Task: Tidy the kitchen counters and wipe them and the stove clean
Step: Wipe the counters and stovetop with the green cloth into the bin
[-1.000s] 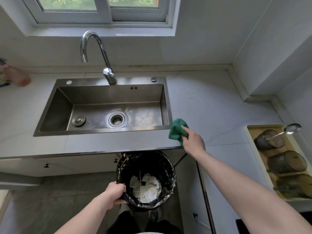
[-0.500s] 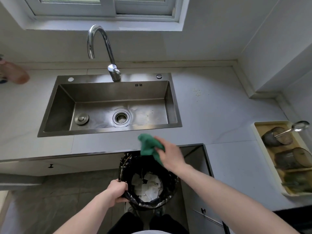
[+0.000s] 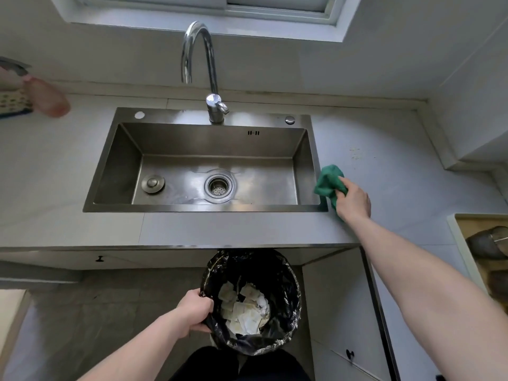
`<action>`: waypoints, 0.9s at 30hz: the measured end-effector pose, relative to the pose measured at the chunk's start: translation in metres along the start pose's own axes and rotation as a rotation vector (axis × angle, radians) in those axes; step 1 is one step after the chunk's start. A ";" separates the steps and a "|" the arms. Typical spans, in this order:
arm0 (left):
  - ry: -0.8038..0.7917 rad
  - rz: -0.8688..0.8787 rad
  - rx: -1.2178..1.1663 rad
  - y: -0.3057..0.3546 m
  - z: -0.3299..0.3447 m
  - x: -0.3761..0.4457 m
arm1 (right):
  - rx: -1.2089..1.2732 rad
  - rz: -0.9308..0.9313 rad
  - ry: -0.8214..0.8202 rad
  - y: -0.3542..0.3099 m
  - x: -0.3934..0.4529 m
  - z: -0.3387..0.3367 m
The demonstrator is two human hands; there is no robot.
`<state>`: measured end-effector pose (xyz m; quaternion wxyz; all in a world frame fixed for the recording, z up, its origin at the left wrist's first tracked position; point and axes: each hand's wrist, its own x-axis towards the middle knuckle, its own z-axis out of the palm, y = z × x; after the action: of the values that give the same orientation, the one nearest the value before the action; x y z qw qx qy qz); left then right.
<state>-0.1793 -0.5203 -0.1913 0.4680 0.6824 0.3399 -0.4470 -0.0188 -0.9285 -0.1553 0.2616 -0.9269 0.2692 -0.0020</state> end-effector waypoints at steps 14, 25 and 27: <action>-0.016 -0.005 -0.033 0.000 -0.002 0.018 | -0.143 0.066 -0.159 -0.015 0.042 0.041; 0.001 0.007 0.008 0.012 0.032 0.009 | -0.272 -0.067 -0.257 0.011 -0.083 0.019; 0.007 -0.001 0.016 0.014 0.036 0.005 | -0.278 -0.134 -0.337 0.006 -0.114 0.019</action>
<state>-0.1761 -0.5584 -0.1972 0.4610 0.6875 0.3383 -0.4476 -0.1162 -0.8663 -0.1593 0.1719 -0.9570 0.1573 0.1726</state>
